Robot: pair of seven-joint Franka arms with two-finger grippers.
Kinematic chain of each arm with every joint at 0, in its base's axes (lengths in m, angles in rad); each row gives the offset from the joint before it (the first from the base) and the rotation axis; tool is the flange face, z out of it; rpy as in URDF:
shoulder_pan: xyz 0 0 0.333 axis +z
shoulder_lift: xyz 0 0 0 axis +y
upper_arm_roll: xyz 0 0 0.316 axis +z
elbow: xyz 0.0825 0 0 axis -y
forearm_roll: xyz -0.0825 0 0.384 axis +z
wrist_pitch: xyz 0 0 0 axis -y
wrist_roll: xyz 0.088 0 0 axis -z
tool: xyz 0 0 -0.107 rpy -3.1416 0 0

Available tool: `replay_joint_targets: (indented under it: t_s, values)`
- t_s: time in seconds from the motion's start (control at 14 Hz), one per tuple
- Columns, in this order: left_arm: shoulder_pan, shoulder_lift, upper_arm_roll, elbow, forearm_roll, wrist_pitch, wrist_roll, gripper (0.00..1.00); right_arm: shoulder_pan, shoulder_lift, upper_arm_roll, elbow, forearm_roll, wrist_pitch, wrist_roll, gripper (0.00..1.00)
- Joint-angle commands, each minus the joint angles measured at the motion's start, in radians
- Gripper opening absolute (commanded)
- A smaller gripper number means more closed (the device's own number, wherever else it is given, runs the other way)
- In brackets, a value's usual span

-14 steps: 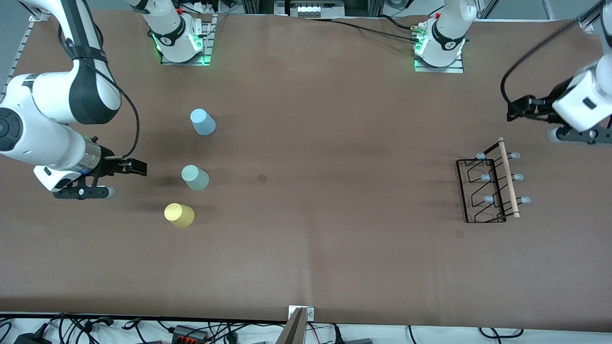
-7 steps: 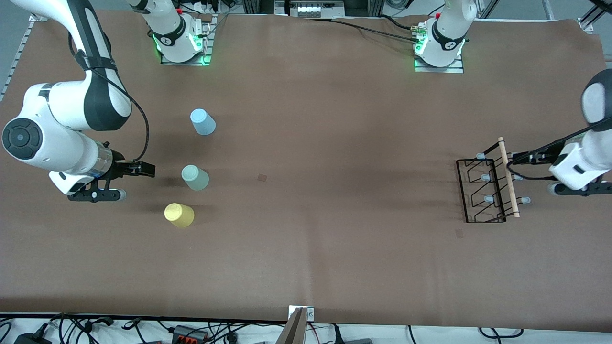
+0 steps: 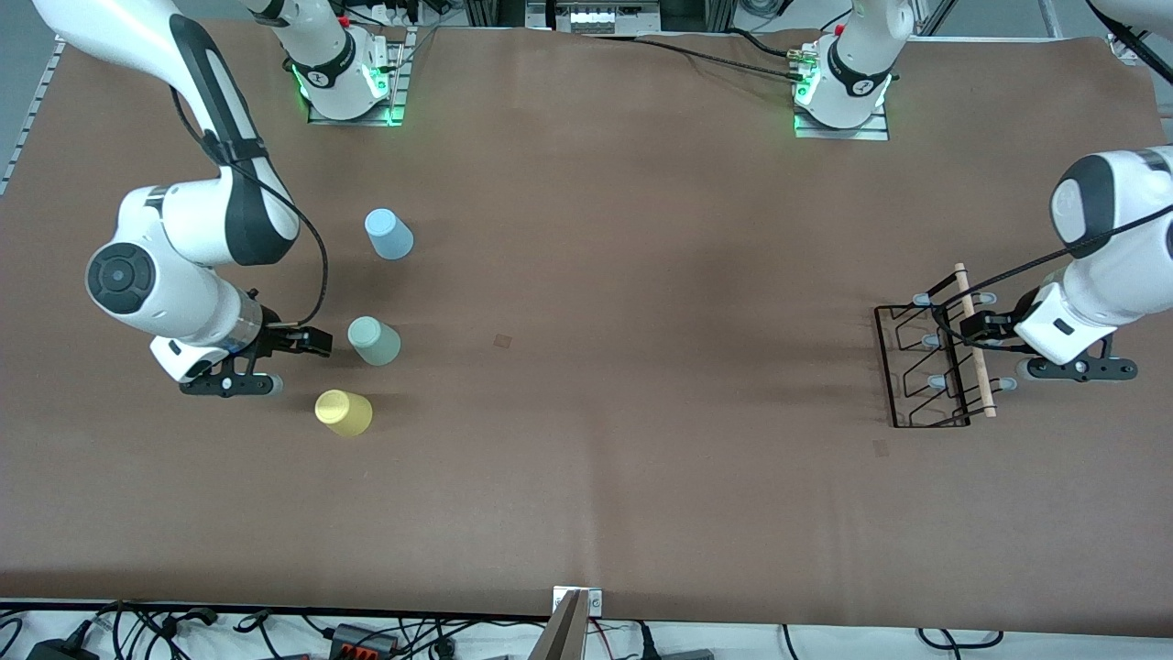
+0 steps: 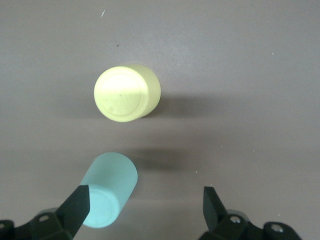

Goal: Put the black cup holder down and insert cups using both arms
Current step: 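Lower the right gripper to the teal cup while the left gripper grasps the rack handle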

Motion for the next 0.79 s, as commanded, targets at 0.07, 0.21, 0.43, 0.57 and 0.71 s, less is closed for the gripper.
replay_joint_targets:
  t_s: [0.07, 0.21, 0.43, 0.57, 0.71]
  values:
    - [0.012, -0.042, -0.012, -0.064, 0.009, 0.032, 0.025, 0.49, 0.021, 0.0, 0.0, -0.018, -0.002, 0.035, 0.081, 1.0]
    - [0.012, -0.035, -0.013, -0.067, 0.006, 0.032, 0.023, 0.46, 0.032, 0.011, 0.0, -0.018, -0.001, 0.047, 0.111, 1.0]
    - [0.012, -0.031, -0.016, -0.071, 0.005, 0.032, 0.023, 0.37, 0.053, 0.027, 0.0, -0.018, -0.001, 0.073, 0.14, 1.0]
    - [0.014, -0.025, -0.016, -0.071, 0.003, 0.033, 0.023, 0.19, 0.066, 0.034, 0.0, -0.018, -0.001, 0.096, 0.147, 1.0]
    - [0.014, -0.022, -0.016, -0.071, 0.003, 0.03, 0.02, 0.07, 0.076, 0.053, 0.0, -0.018, -0.001, 0.125, 0.169, 1.0]
